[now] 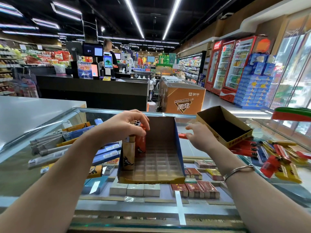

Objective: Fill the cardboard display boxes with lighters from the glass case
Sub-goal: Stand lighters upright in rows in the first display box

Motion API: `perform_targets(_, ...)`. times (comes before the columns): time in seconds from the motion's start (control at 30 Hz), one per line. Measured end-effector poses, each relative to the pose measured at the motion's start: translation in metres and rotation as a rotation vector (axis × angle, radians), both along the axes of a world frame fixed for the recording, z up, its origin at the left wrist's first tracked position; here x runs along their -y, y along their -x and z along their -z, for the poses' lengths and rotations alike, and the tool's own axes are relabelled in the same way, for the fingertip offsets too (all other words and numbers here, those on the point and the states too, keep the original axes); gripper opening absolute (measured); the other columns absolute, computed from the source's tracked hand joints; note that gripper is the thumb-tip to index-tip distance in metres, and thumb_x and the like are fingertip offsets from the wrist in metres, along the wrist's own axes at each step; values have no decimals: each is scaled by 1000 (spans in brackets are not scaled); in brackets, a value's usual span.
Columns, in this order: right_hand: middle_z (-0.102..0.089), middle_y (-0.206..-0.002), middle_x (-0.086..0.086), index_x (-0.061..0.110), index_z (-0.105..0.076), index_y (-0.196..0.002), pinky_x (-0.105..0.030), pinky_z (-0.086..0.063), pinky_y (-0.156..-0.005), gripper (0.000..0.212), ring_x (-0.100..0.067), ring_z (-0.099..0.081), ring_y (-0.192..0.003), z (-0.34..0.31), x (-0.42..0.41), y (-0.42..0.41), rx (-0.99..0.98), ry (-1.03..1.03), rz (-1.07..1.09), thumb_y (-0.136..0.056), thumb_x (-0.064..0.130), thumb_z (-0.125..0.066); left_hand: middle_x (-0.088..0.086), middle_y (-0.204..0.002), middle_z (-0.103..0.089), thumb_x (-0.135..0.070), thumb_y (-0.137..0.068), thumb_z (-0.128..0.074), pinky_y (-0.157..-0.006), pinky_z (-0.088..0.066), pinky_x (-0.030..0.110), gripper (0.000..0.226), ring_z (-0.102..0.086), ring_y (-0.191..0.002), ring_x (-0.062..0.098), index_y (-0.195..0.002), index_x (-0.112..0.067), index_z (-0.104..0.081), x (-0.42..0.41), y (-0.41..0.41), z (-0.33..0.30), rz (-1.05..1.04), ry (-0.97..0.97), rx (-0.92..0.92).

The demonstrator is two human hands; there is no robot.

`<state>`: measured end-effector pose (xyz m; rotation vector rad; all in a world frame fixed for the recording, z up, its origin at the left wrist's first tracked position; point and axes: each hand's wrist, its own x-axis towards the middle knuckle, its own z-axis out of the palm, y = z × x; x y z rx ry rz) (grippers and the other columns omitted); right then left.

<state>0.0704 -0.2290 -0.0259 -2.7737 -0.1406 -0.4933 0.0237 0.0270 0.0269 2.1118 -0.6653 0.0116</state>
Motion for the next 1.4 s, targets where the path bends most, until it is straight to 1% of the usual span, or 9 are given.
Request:
perform_targets(0.17,-63,-102,-9,10,-61,-111,-28,-50,-79,23,-20,-57,-88,1,-3,5,-126,9,-52,-93,23,-54,-13,-107,-57,-29,-60,-67,-75,-43,21,10,-53,-100,0,-70,-28,-70,-4,4,-3,-7,6,-59)
perform_targets(0.5,-48,-89,0,19,-41,-109,-26,-42,-64,32,-19,-50,-85,2,-25,1,-200,73,-40,-83,16,-58,-7,-109,-57,-22,-66,-76,-72,-46,13,14,-55,-96,-1,-74,-31,-69,-11,4,-4,4,0,-91)
perform_targets(0.67,-60,-98,-7,16,-47,-108,-32,-47,-68,22,-21,-53,-82,4,-31,-12,25,34,39,-88,12,-54,-7,-109,-56,-5,-75,-72,-70,-46,11,19,-56,-90,-5,-73,-23,-66,-9,2,-4,5,14,-81)
perform_targets(0.9,-47,-138,-6,11,-48,-133,-42,-37,-105,38,-24,-41,-128,2,-49,-47,-76,-136,-301,-95,7,-45,-6,-107,-57,-18,-61,-71,-75,-50,19,14,-57,-93,1,-74,-20,-65,-7,4,-5,9,54,-111)
perform_targets(0.97,-54,-126,-9,8,-52,-126,-35,-40,-101,32,-20,-53,-112,-1,-59,-48,-206,-543,-352,-98,6,-38,-5,-109,-55,-16,-66,-73,-74,-50,20,13,-56,-95,3,-75,-20,-64,-8,3,-4,10,36,-127)
perform_targets(1.03,-57,-93,-1,19,-58,-94,-23,-45,-79,25,-10,-53,-79,-6,-65,-51,-361,-734,-328,-97,4,-38,-6,-109,-55,-13,-70,-73,-73,-50,18,14,-56,-96,5,-76,-21,-64,-8,2,-4,11,21,-133)
perform_targets(1.13,-53,-73,-5,15,-55,-67,-36,-41,-79,26,-25,-48,-77,-10,-67,-55,-430,-586,-411,-91,5,-51,-8,-108,-54,-13,-73,-73,-73,-50,17,15,-56,-94,2,-75,-24,-64,-9,2,-4,23,16,-139)
perform_targets(1.3,-53,-68,-2,18,-56,-64,-39,-40,-74,31,-23,-47,-73,-9,-58,-49,-338,-526,-434,-88,0,-55,-10,-109,-55,-25,-59,-68,-74,-51,21,12,-57,-97,6,-71,-29,-65,-8,2,-4,8,21,-147)
perform_targets(1.4,-50,-81,2,25,-46,-77,-38,-46,-86,32,-16,-50,-80,-6,-59,-51,-325,-585,-335,-94,-2,-42,-9,-108,-55,-25,-59,-69,-71,-52,19,12,-58,-92,2,-71,-28,-66,-8,3,-3,12,26,-147)
